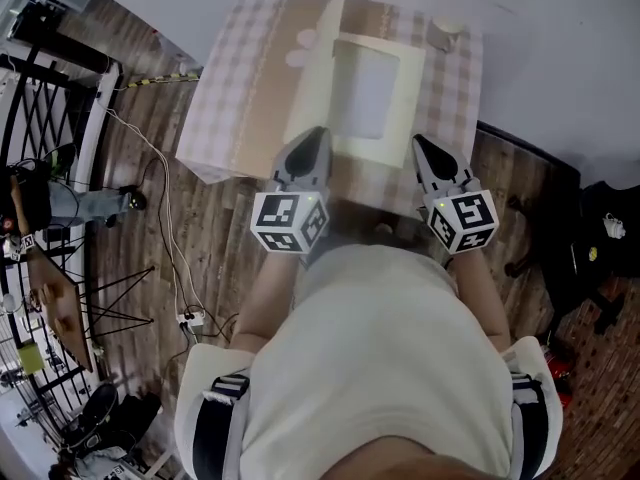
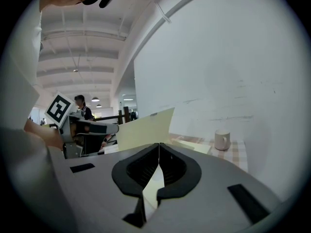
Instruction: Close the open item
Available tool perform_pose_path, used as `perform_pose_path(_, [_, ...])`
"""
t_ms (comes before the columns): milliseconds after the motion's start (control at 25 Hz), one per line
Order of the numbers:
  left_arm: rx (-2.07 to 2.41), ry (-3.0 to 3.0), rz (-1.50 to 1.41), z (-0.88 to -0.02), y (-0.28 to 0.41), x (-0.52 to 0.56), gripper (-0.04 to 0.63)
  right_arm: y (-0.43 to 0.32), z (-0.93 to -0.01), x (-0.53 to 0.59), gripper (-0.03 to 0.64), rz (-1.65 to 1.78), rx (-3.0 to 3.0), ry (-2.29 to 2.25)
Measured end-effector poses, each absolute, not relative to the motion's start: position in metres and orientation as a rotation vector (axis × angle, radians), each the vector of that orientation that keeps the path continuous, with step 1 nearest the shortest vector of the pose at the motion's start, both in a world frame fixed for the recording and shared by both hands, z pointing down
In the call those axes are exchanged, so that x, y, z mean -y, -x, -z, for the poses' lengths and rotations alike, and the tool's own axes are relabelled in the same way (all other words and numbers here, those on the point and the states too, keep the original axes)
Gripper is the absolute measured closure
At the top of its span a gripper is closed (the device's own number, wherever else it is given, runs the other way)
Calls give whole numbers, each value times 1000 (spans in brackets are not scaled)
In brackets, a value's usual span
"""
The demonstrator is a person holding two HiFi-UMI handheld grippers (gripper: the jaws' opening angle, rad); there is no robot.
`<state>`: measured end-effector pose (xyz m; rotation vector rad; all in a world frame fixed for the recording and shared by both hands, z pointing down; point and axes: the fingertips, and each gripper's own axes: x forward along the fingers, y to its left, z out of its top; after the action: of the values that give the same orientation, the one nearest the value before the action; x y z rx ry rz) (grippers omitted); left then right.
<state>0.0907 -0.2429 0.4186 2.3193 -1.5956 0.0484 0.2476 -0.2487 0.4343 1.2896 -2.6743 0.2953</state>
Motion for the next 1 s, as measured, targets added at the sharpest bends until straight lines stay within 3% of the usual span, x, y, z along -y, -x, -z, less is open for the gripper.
perform_pose_path(1000, [1277, -2360, -403, -517, -216, 226, 563, -298, -454, 301, 615, -247, 2594, -1322])
